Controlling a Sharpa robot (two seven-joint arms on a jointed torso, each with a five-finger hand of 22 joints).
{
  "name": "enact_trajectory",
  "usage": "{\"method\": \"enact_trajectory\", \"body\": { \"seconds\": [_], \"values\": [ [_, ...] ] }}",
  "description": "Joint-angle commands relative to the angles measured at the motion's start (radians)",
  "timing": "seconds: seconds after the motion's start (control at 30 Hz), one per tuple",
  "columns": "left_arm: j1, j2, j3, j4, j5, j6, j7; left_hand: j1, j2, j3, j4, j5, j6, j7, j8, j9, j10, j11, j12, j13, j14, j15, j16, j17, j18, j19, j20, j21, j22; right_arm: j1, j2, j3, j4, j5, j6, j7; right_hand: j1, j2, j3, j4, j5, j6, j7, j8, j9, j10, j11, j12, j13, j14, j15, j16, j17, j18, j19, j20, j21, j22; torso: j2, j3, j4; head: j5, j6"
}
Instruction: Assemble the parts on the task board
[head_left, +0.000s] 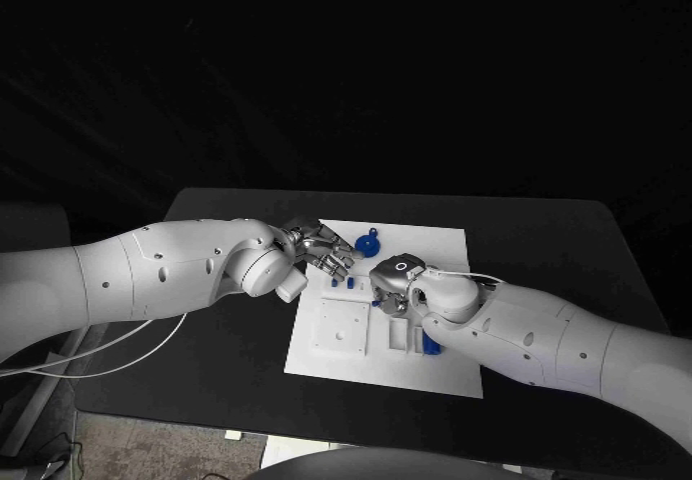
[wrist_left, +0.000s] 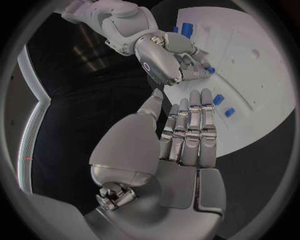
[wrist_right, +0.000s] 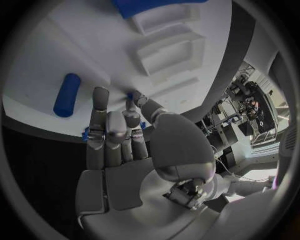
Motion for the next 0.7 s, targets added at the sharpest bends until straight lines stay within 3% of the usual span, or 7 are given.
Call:
{"method": "enact_trajectory", "body": {
  "seconds": [0.03,0.13,0.2,0.3,0.43,0.53,0.7],
  "values": [
    [0.001,0.002,0.001,0.003,-0.010,0.007,0.005,0.003,0.004,-0.001,-0.004,-0.002,-0.005,0.000,-0.002,0.000,-0.002,0.004,-0.002,-0.001,-0.001,0.004,-0.001,0.001,0.004,-0.007,0.000,0.006,0.001,-0.033,-0.007,-0.021,-0.014,-0.036,0.115,-0.016,0.007,-0.008,-0.024,0.005,0.003,0.010,-0.004,0.002,0.000,0.001,-0.004,0.004,0.002,0.005,-0.005,0.004,0.002,0.020,0.001,0.007,0.004,0.010,-0.001,0.0003,-0.0001,-0.001,-0.001],
    [0.001,0.002,0.001,0.003,-0.012,0.007,0.006,0.004,0.002,-0.002,-0.006,-0.002,-0.006,0.000,-0.002,0.000,-0.002,0.004,-0.002,-0.001,-0.001,0.004,-0.001,0.001,0.004,-0.007,0.000,0.006,0.001,-0.035,-0.007,-0.021,-0.012,-0.040,0.108,-0.016,0.011,-0.013,-0.044,0.006,0.011,0.013,-0.005,0.002,0.000,0.004,-0.005,0.008,0.007,0.006,-0.005,0.007,0.005,0.021,0.002,0.008,0.003,0.008,0.000,-0.0001,-0.0002,-0.002,0.000],
    [0.001,0.002,0.001,0.004,-0.013,0.007,0.006,0.004,0.002,-0.002,-0.006,-0.002,-0.006,0.000,-0.002,0.000,-0.002,0.004,-0.002,-0.001,-0.001,0.004,-0.001,0.001,0.004,-0.007,0.000,0.006,0.001,-0.037,-0.008,-0.021,-0.010,-0.042,0.102,-0.019,0.009,-0.021,-0.061,0.008,0.044,0.016,-0.007,0.002,0.001,0.009,-0.005,0.016,0.016,0.008,-0.006,0.012,0.009,0.020,0.005,0.006,0.003,0.008,0.000,0.0001,-0.0005,-0.001,-0.001],
    [0.001,0.001,0.001,0.004,-0.015,0.008,0.006,0.003,0.002,-0.002,-0.006,-0.002,-0.006,0.000,-0.002,0.000,-0.003,0.005,-0.002,-0.001,-0.002,0.004,-0.001,0.001,0.004,-0.008,0.000,0.006,0.001,-0.040,-0.010,-0.021,-0.007,-0.045,0.096,-0.023,0.004,-0.031,-0.082,0.010,0.143,0.021,-0.008,0.003,0.002,0.013,-0.007,0.023,0.025,0.011,-0.007,0.018,0.014,0.019,0.007,0.003,0.005,0.009,0.000,0.0002,-0.0009,-0.001,-0.001],
    [0.001,0.001,0.001,0.006,-0.016,0.008,0.006,0.002,0.001,-0.003,-0.006,-0.003,-0.006,0.000,-0.003,0.000,-0.003,0.005,-0.002,-0.001,-0.002,0.004,-0.001,0.001,0.004,-0.008,0.000,0.006,0.001,-0.044,-0.013,-0.021,-0.002,-0.051,0.090,-0.023,0.015,-0.025,-0.076,-0.005,0.262,0.042,-0.010,0.003,0.004,0.014,-0.013,0.029,0.036,0.011,-0.012,0.018,0.016,0.019,0.005,-0.002,0.010,0.016,0.000,-0.0003,-0.0005,-0.001,-0.001],
    [0.001,0.000,0.001,0.006,-0.018,0.007,0.006,0.002,0.001,-0.003,-0.006,-0.003,-0.006,0.000,-0.003,0.000,-0.003,0.005,-0.002,-0.001,-0.002,0.004,-0.001,0.001,0.004,-0.008,0.000,0.006,0.001,-0.046,-0.014,-0.021,-0.001,-0.054,0.086,-0.020,0.010,-0.022,-0.038,-0.028,0.274,0.057,-0.008,0.002,0.005,0.025,-0.015,0.039,0.053,0.012,-0.013,0.017,0.016,0.022,-0.001,-0.004,0.023,0.022,0.000,0.0002,-0.0004,-0.002,-0.001],
    [0.001,0.000,0.001,0.007,-0.020,0.008,0.006,0.004,0.001,-0.002,-0.008,-0.002,-0.007,0.000,-0.002,0.000,-0.003,0.005,-0.002,-0.001,-0.002,0.004,-0.001,0.001,0.004,-0.008,0.000,0.006,0.002,-0.048,-0.014,-0.021,-0.002,-0.056,0.081,-0.011,0.012,-0.011,-0.003,-0.041,0.233,0.077,-0.011,0.003,0.007,0.050,-0.017,0.075,0.108,0.013,-0.014,0.015,0.016,0.025,-0.009,-0.004,0.043,0.022,0.000,0.0000,-0.0003,-0.003,-0.002]
  ]
}}
